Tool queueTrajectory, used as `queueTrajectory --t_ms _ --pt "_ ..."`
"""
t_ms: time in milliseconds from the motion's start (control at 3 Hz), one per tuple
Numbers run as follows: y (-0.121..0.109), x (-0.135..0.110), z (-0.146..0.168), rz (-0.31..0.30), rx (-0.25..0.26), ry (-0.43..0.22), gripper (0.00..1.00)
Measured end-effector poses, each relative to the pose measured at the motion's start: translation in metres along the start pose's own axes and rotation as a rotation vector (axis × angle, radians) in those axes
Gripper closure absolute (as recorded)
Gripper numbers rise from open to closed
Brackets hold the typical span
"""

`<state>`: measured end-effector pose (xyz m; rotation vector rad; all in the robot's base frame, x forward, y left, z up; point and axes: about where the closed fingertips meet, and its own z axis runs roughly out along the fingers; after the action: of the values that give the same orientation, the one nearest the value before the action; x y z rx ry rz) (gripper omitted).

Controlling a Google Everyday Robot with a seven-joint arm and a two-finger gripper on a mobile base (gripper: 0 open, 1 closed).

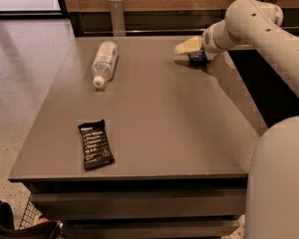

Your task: Pick rxbar blueberry

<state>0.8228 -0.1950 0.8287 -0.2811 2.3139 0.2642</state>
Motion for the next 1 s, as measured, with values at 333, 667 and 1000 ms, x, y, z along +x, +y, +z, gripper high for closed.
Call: queueTrajectory --t_ms 333,667,1000 --pt "0.0043 0.0116 0.0112 0.030 -0.019 -0.015 0.00" --pt "0.0091 0.0155 0.0158 0.040 -0.030 -0.026 0.00" --pt "0.0092 0.0147 0.0150 0.040 -0.030 -0.026 0.00"
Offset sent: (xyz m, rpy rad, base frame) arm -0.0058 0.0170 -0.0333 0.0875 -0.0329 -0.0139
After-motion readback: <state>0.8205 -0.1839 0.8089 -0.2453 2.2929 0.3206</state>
